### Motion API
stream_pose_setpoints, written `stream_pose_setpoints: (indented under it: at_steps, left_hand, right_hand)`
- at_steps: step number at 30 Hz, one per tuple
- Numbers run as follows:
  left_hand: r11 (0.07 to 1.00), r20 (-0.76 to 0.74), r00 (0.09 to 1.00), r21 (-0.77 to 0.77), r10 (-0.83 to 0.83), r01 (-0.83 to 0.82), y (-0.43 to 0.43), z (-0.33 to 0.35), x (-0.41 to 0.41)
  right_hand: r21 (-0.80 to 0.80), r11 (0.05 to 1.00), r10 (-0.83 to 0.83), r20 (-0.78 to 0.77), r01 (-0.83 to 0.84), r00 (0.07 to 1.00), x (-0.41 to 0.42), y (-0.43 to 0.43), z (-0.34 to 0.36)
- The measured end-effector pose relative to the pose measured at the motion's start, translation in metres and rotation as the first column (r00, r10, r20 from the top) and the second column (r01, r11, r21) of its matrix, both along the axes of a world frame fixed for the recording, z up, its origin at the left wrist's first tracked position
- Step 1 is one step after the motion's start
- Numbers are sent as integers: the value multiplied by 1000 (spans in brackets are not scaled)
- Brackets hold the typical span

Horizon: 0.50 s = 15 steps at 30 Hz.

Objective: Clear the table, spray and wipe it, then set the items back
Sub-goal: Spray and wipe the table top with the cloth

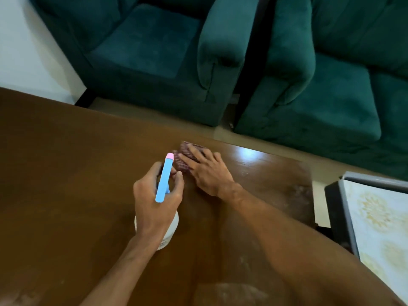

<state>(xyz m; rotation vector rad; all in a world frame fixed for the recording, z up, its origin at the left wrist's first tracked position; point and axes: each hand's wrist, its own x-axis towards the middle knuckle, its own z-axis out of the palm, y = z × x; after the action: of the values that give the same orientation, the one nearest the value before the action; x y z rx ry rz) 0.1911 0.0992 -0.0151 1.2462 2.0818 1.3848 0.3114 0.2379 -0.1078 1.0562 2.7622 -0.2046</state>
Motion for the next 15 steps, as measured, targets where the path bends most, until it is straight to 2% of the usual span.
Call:
stream_pose_setpoints:
  at_steps: [3,7,10,15]
  left_hand:
    - [998,56,996,16,-69,69,7,5,25]
    - [984,94,979,11,-179,179,15,6,65]
    - [972,95,968,19,-234,233,18,6,91]
    - [965,89,961,-2,-260,261,10,9,129]
  right_hand:
    - [44,959,-281,-11,282,960,76,6,5]
    - [62,824,-567,46,564,823,179,7,13]
    - [47,705,-709,35,708,704,229,-6,13]
    - [-13,535,-845,-8,845,535,229,-41,11]
